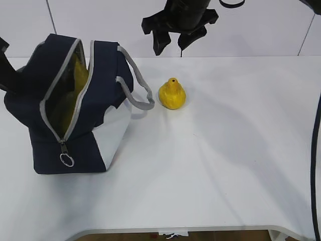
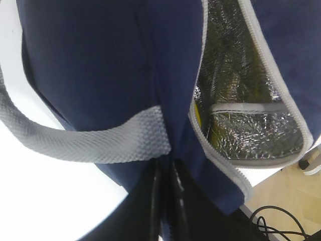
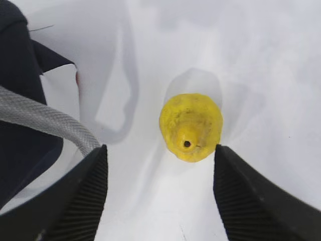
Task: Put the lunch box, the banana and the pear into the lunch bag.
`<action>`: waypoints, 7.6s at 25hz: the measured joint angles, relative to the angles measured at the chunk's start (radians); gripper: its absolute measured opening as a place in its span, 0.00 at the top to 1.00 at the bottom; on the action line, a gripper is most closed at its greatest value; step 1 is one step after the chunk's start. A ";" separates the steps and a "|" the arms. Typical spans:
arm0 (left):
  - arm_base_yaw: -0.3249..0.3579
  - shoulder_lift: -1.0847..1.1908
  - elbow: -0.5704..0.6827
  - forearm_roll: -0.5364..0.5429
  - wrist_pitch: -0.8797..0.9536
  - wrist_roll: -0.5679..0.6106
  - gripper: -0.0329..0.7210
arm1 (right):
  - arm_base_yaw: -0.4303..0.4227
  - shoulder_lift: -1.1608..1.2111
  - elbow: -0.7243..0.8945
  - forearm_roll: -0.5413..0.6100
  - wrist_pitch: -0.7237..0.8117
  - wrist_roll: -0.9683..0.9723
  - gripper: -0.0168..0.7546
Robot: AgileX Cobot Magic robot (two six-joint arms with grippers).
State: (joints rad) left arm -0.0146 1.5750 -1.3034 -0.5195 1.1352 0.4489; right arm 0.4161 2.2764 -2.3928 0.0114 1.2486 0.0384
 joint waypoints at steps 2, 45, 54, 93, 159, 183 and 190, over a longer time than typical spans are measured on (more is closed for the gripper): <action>0.000 0.000 0.000 0.000 0.000 0.000 0.96 | 0.000 0.010 -0.002 -0.011 0.000 0.006 0.32; 0.000 0.000 0.000 0.000 0.027 0.000 0.96 | -0.048 0.199 -0.002 0.004 -0.062 0.053 0.67; 0.000 0.000 0.000 0.000 0.027 0.000 0.96 | -0.048 0.196 -0.054 0.004 -0.007 0.051 0.69; 0.000 0.000 0.000 -0.077 0.032 0.000 0.96 | 0.005 0.052 -0.059 0.809 0.010 -0.218 0.69; -0.173 0.006 0.000 -0.424 -0.145 0.044 0.96 | 0.009 -0.095 0.098 0.299 0.021 -0.080 0.98; -0.256 0.154 0.000 -0.598 -0.215 0.099 0.90 | 0.009 -0.153 0.161 0.095 0.027 0.012 0.94; -0.256 0.153 0.000 -0.594 -0.200 0.101 0.55 | 0.009 -0.158 0.161 0.150 0.019 0.025 0.54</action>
State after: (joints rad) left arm -0.2706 1.7275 -1.3034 -1.1138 0.9348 0.5504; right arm 0.4251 2.1186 -2.2320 0.1612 1.2672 0.0632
